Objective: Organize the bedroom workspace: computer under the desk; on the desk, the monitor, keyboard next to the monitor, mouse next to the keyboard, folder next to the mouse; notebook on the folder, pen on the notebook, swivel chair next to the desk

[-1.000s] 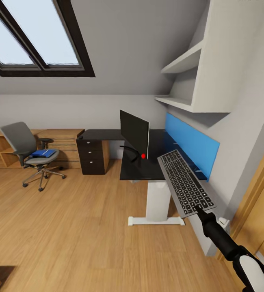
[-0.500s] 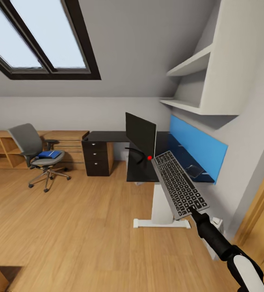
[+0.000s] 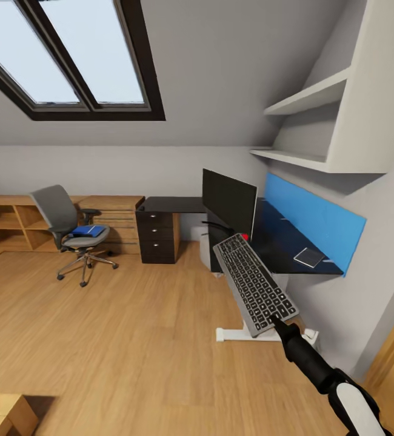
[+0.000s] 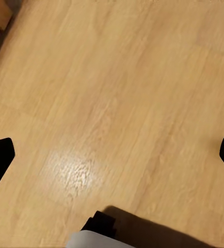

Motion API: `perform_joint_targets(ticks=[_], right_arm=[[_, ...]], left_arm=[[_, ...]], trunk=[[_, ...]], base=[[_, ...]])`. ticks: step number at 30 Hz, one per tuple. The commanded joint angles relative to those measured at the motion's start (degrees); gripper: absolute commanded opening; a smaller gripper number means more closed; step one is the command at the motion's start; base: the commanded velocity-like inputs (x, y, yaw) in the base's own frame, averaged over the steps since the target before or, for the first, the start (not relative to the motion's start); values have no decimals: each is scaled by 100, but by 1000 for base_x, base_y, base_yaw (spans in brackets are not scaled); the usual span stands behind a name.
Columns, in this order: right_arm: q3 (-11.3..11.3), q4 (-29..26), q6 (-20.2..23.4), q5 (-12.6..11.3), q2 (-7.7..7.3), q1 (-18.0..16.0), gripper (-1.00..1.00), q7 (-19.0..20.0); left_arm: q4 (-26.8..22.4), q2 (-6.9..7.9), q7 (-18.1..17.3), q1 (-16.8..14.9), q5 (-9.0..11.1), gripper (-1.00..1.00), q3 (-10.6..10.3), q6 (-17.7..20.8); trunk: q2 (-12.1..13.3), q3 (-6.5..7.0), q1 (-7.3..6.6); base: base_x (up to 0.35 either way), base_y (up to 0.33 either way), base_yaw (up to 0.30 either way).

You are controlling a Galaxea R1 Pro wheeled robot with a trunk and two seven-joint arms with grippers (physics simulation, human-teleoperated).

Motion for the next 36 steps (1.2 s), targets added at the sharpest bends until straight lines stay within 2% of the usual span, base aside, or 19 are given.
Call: perform_joint_targets(ticks=[1, 2, 3, 7, 20, 25, 36], right_arm=[[34, -2, 32, -31, 3, -4, -100, 10], [79, -2, 32, -31, 4, -4, -100, 15], [362, -8, 13, -21, 6, -4, -100, 24], [479, -4, -7, -20, 6, -4, -100, 18], [514, 0, -12, -23, 6, -4, -100, 23], [521, 0, -12, -23, 6, -4, -100, 25], [539, 8, -4, -23, 6, -4, -100, 25]], left_arm=[[-1, 1, 26, -5, 52, 100, -49, -25], [-2, 4, 26, -5, 52, 100, -49, -25], [0, 3, 26, -5, 52, 100, -49, -25], [0, 7, 26, -5, 52, 100, -49, -25], [4, 8, 26, -5, 47, 100, -49, -78], [6, 13, 26, -5, 51, 100, -49, -210], [6, 13, 26, -5, 61, 100, -49, -236]], trunk=[[-4, -6, 0], [-4, -6, 0], [-4, -6, 0], [-4, -6, 0], [-4, -6, 0], [-4, -6, 0], [-4, -6, 0]], base=[[0, 329, 0], [0, 329, 0], [0, 329, 0], [23, 328, 0], [241, 247, 0], [302, 189, 0], [316, 150, 0]])
